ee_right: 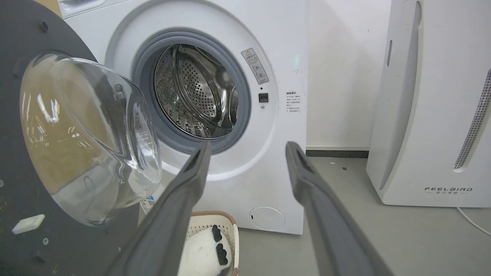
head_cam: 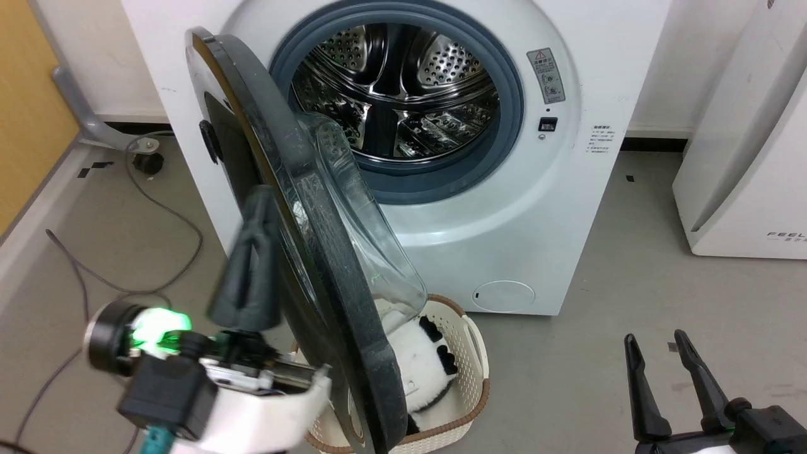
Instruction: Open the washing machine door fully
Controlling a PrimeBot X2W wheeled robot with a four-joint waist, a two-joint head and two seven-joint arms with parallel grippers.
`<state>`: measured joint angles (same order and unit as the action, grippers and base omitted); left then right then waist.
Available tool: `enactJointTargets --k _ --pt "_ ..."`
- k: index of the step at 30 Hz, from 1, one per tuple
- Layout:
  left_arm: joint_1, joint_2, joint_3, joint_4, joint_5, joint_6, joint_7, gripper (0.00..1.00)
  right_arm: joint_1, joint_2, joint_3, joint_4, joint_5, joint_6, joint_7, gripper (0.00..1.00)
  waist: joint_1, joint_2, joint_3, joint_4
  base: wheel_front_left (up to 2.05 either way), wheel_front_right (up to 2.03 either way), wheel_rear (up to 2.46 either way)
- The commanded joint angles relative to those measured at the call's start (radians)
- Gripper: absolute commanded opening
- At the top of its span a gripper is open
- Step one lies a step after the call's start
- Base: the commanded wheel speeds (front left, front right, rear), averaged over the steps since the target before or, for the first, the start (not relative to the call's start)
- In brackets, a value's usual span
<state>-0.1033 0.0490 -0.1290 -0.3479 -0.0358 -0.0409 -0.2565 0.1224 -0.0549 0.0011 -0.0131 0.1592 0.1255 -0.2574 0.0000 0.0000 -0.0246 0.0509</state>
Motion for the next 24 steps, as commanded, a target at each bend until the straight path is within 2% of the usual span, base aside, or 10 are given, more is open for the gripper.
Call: enactJointTargets --k 1,13,24 --pt "-0.012 0.001 -0.035 -0.022 0.009 -0.010 -0.005 0.00 0.016 0.005 -0.001 -0.007 0.001 0.005 -0.004 1.00 0.0000 0.0000 0.000 0.000 0.00 0.00 0.00" --pt "-0.005 0.001 -0.281 -0.075 0.020 -0.052 -0.005 0.00 0.017 0.005 0.000 -0.007 -0.006 0.005 -0.004 1.00 0.0000 0.0000 0.001 0.006 0.00 0.00 0.00" --pt "0.039 0.004 -0.474 -0.016 0.004 -0.071 -0.002 0.00 0.011 0.005 -0.003 -0.003 -0.006 0.005 -0.004 1.00 0.0000 0.0000 0.008 0.021 0.00 0.00 0.00"
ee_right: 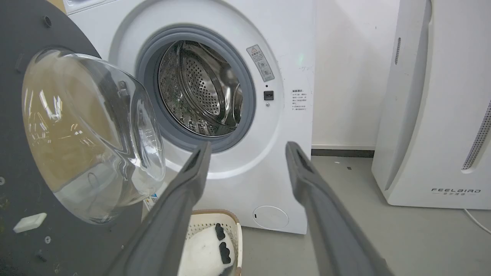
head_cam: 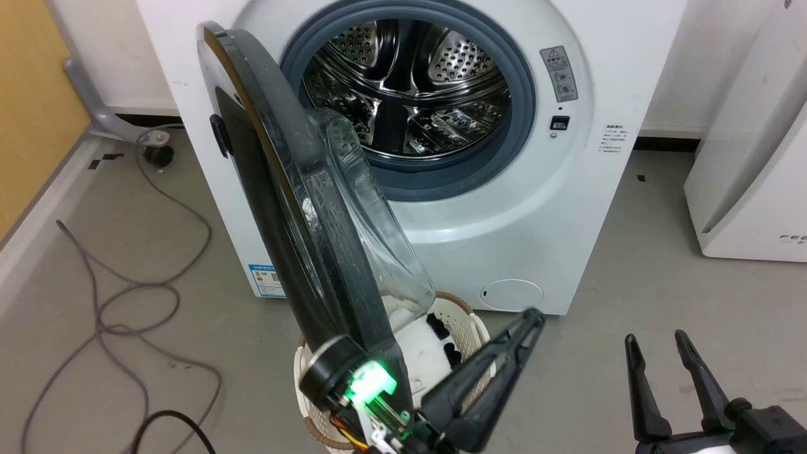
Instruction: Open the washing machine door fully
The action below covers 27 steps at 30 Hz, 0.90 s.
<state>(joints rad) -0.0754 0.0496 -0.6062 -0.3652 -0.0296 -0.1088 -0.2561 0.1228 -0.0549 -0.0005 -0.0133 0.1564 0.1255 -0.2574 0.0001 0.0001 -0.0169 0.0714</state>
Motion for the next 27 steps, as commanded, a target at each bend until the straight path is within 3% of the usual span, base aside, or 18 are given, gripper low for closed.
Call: enactJointTargets --k 1,13,27 --pt "0.014 0.006 -0.008 0.008 -0.003 -0.004 -0.002 0.00 0.010 0.005 -0.002 -0.003 -0.003 0.005 -0.004 1.00 -0.0001 -0.0001 0.001 0.002 0.00 0.00 0.00" --pt "0.072 0.026 -0.080 0.142 -0.021 0.000 0.002 0.00 0.000 0.005 0.001 -0.001 -0.003 0.005 -0.004 1.00 -0.0001 -0.0001 0.014 0.012 0.00 0.00 0.00" --pt "0.069 0.033 0.005 0.347 -0.056 0.058 -0.005 0.00 -0.008 0.005 -0.005 0.004 -0.003 0.005 -0.004 1.00 -0.0001 -0.0001 0.031 0.037 0.00 0.00 0.00"
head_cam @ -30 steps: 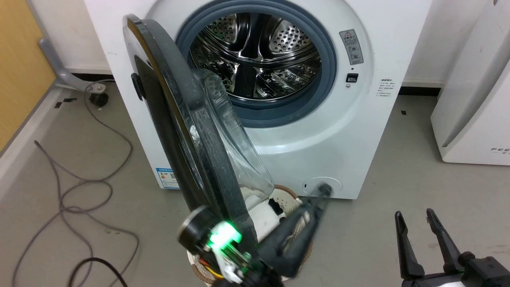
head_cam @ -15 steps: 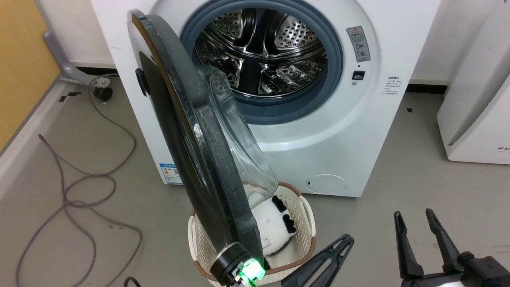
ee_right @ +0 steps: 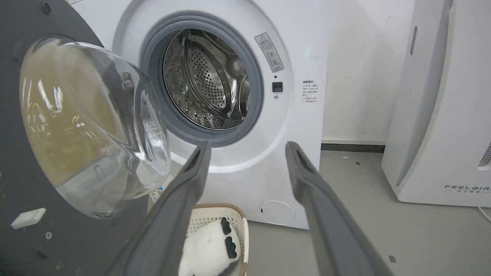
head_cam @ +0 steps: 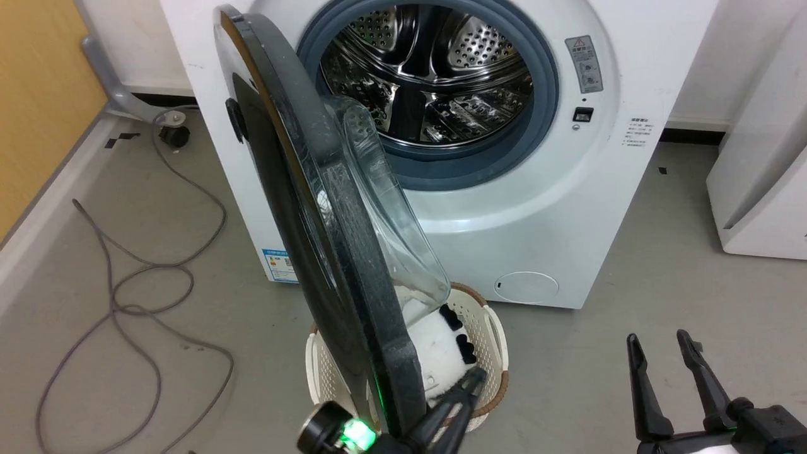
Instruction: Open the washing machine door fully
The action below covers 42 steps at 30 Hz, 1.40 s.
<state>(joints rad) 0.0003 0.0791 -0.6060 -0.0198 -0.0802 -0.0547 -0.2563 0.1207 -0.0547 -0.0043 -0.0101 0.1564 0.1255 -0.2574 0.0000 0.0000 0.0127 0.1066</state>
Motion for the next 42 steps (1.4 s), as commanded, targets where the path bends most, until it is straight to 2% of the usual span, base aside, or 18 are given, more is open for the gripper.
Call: enactJointTargets --k 1,19,22,35,39,42 --pt "-0.010 0.004 0.012 0.003 -0.007 0.006 -0.005 0.00 -0.006 0.005 -0.003 0.000 -0.002 0.005 -0.004 1.00 0.0000 0.0000 0.003 0.005 0.00 0.00 0.00" --pt "-0.022 0.015 0.047 0.033 -0.025 -0.001 -0.005 0.00 -0.011 0.005 0.007 0.010 -0.003 0.005 -0.004 1.00 0.0000 0.0000 0.009 0.123 0.00 0.00 0.00" --pt "-0.010 0.019 0.050 0.024 -0.027 0.003 -0.005 0.00 -0.007 0.005 0.012 0.011 0.002 0.005 -0.004 1.00 0.0000 0.0000 0.004 0.165 0.00 0.00 0.00" --pt "0.041 0.064 0.082 -0.029 -0.031 0.036 -0.005 0.00 -0.007 0.005 0.018 0.008 0.007 0.005 -0.004 1.00 0.0000 0.0000 0.003 0.316 0.00 0.00 0.00" --pt "0.053 0.086 0.102 -0.033 -0.035 0.048 -0.002 0.00 -0.008 0.005 0.023 0.006 0.007 0.005 -0.004 1.00 0.0000 0.0000 0.004 0.336 0.00 0.00 0.00" --pt "0.074 0.117 0.148 -0.039 -0.048 0.074 0.001 0.00 -0.007 0.005 0.021 0.005 0.009 0.005 -0.004 1.00 0.0000 0.0000 0.008 0.351 0.00 0.00 0.00"
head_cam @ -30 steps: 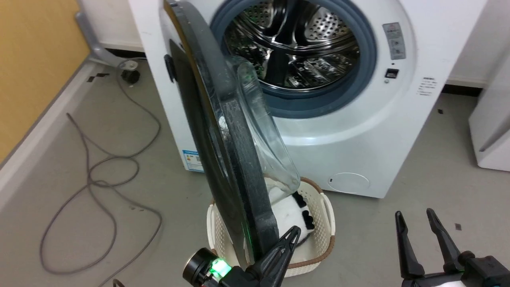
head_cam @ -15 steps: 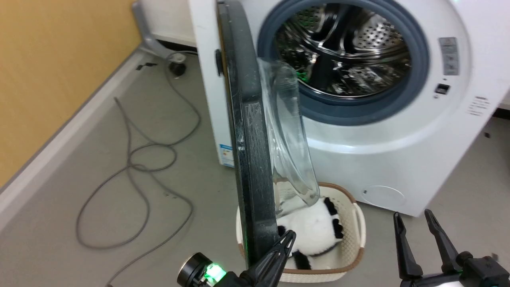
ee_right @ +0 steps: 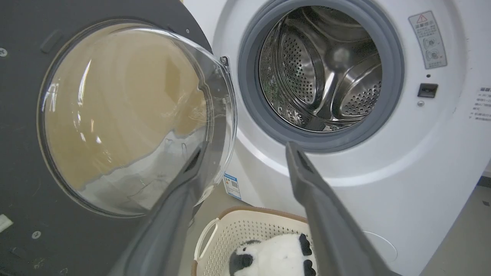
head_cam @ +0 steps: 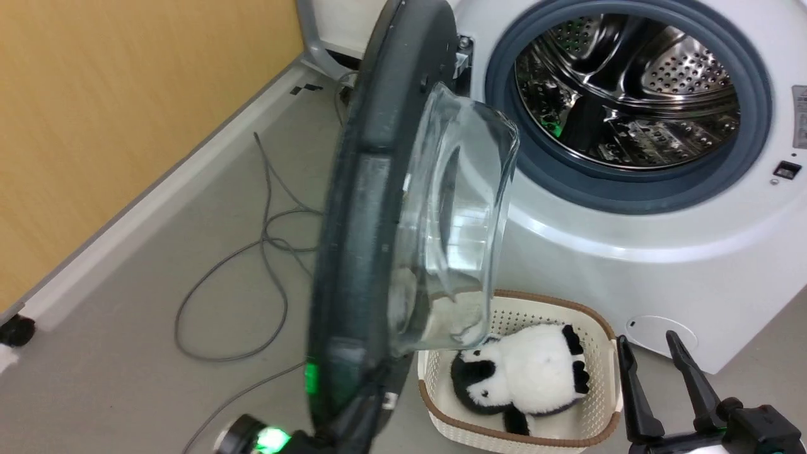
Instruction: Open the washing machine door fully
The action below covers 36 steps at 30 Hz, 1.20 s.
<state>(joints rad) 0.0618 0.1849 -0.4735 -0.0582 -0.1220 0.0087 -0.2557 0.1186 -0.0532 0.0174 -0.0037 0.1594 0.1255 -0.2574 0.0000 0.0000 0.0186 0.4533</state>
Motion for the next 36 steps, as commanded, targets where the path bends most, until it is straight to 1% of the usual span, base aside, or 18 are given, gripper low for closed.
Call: enactJointTargets --k 1,3,4,10,14,19,24,25,30,36 --pt "0.013 0.011 0.015 0.000 -0.007 0.011 0.001 0.00 -0.005 0.003 -0.001 -0.002 0.006 0.005 -0.004 1.00 0.0000 0.0000 0.002 0.004 0.00 0.00 0.00" --pt "0.025 0.030 0.067 -0.004 -0.029 0.037 0.001 0.00 -0.005 0.003 -0.001 -0.002 0.005 0.005 -0.004 1.00 0.0000 0.0000 0.006 0.009 0.00 0.00 0.00" --pt "0.025 0.030 0.067 -0.004 -0.029 0.037 0.001 0.00 -0.005 0.003 -0.001 -0.002 0.005 0.005 -0.004 1.00 0.0000 0.0000 0.006 0.009 0.00 0.00 0.00" --pt "0.006 0.055 0.207 0.024 -0.110 0.082 -0.001 0.00 -0.012 0.003 0.006 0.000 0.002 0.005 -0.004 1.00 0.0000 0.0000 0.024 0.002 0.00 0.00 0.00" --pt "-0.035 0.070 0.287 0.060 -0.149 0.097 -0.003 0.00 -0.027 0.003 0.009 0.001 -0.010 0.005 -0.004 1.00 0.0000 0.0000 0.049 -0.013 0.00 0.00 0.00" --pt "-0.103 0.057 0.395 0.126 -0.222 0.101 -0.005 0.00 -0.049 0.003 0.002 0.002 -0.025 0.005 -0.004 1.00 0.0000 0.0000 0.088 -0.037 0.00 0.00 0.00" --pt "-0.163 0.064 0.476 0.169 -0.218 0.107 -0.006 0.00 -0.069 0.003 -0.002 0.001 -0.046 0.005 -0.004 1.00 0.0000 0.0000 0.130 -0.059 0.00 0.00 0.00" --pt "-0.206 0.079 0.560 0.215 -0.210 0.109 -0.006 0.00 -0.092 0.003 -0.004 0.001 -0.066 0.005 -0.004 1.00 0.0000 0.0000 0.169 -0.088 0.00 0.00 0.00" --pt "-0.243 0.084 0.649 0.255 -0.218 0.112 -0.006 0.00 -0.113 0.003 -0.014 -0.001 -0.081 0.005 -0.004 1.00 0.0000 0.0000 0.206 -0.105 0.00 0.00 0.00" --pt "-0.312 0.099 0.732 0.328 -0.237 0.079 -0.006 0.00 -0.140 0.003 -0.018 -0.001 -0.097 0.005 -0.004 1.00 0.0000 0.0000 0.240 -0.119 0.00 0.00 0.00"
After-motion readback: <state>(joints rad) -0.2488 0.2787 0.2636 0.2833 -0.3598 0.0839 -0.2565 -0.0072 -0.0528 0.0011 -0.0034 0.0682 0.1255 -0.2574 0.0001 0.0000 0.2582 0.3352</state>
